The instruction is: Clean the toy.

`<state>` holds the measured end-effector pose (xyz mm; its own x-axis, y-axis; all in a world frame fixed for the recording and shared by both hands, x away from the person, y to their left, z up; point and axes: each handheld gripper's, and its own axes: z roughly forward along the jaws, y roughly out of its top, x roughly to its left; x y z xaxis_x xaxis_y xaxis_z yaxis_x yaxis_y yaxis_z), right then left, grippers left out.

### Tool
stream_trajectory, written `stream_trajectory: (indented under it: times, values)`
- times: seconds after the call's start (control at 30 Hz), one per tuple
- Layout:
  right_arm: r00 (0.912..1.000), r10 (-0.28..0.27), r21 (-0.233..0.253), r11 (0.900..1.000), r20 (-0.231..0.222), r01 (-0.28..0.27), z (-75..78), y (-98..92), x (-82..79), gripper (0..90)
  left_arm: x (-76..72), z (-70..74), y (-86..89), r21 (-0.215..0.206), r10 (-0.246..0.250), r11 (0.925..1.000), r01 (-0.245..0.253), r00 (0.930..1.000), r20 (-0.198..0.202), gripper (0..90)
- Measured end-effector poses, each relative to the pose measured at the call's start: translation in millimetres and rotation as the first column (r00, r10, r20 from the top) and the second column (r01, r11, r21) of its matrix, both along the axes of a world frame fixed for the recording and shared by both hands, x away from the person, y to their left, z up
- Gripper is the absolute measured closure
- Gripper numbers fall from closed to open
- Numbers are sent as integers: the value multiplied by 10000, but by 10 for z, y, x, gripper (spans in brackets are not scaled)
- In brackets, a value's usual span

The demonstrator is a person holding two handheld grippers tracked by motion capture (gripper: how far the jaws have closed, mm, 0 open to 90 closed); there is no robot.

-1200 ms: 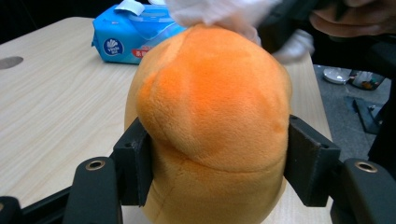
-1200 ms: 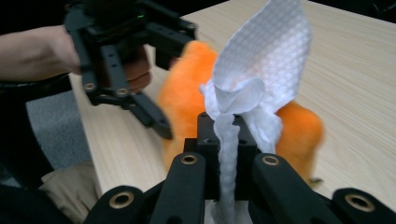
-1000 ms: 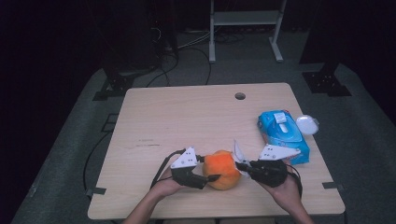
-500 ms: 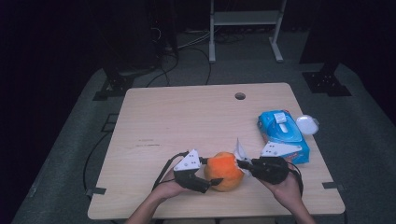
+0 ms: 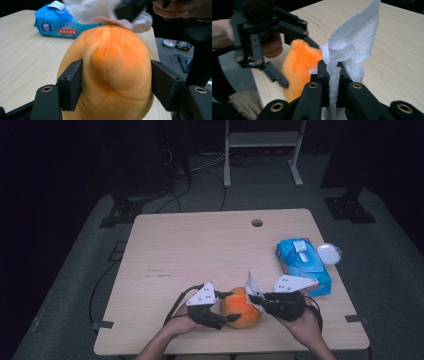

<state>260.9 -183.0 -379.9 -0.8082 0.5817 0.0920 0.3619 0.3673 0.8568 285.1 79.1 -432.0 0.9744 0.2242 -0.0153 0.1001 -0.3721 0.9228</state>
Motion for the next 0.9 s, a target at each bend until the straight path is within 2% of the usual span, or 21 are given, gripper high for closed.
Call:
stream_trajectory:
  times: [0.03, 0.07, 0.13, 0.27, 0.3, 0.4, 0.47, 0.57, 0.63, 0.7, 0.77, 0.8, 0.83, 0.9]
  values:
    - [9996, -165, 2, 9999, -224, 165, -30, -64, 45, 855, 2, -12, -7, -24, -13, 10000, 13, 10000, -7, 313]
    - [9991, -341, -27, 9994, -258, 341, -51, -101, 64, 855, 3, -17, -17, -32, -29, 10000, 29, 10000, -34, 315]
    - [9978, -434, 173, 9989, -510, 443, -77, -154, 86, 856, -1, -19, -34, -29, -43, 10000, 42, 10000, -20, 315]
    - [9989, -263, 55, 9996, -383, 266, -58, -89, 35, 856, -24, -35, -79, 48, -202, 9998, 201, 9998, 84, 316]
    - [9997, -15, 19, 10000, -261, 16, -40, -23, 2, 856, -35, -42, -77, 51, -231, 9997, 231, 9996, 133, 317]
    - [9999, 29, -76, 10000, -144, -30, -23, -4, -4, 856, -37, -43, -69, 26, -215, 9998, 215, 9997, 110, 317]
    - [9994, -298, -149, 9995, -158, 295, -36, -73, 40, 856, -39, -53, -74, -7, -299, 9996, 299, 9995, 113, 317]
    - [9980, -350, 88, 9993, -521, 355, -75, -126, 79, 858, -49, -54, -109, 13, -350, 9994, 350, 9992, 169, 317]
    - [9987, -202, 14, 9998, -458, 203, -61, -78, 49, 858, -53, -58, -116, 42, -413, 9991, 413, 9990, 184, 316]
    - [9987, 280, 279, 9993, -428, -268, -36, -6, 7, 858, -63, -69, -127, 1, -444, 9990, 444, 9988, 182, 317]
    - [9948, 943, 602, 9939, -392, -919, -17, 80, -43, 857, -83, -80, -148, -18, -448, 9990, 449, 9988, 222, 312]
    - [9948, 943, 602, 9939, -392, -919, -17, 80, -43, 857, -83, -80, -148, -18, -448, 9990, 449, 9988, 222, 309]
    - [9945, 1025, 156, 9946, -211, -1022, -5, 153, -89, 858, -95, -87, -155, 29, -446, 9990, 446, 9986, 270, 309]
    - [9953, 944, 127, 9955, -231, -942, -17, 133, -73, 859, -95, -89, -157, -24, -392, 9992, 393, 9990, 200, 310]
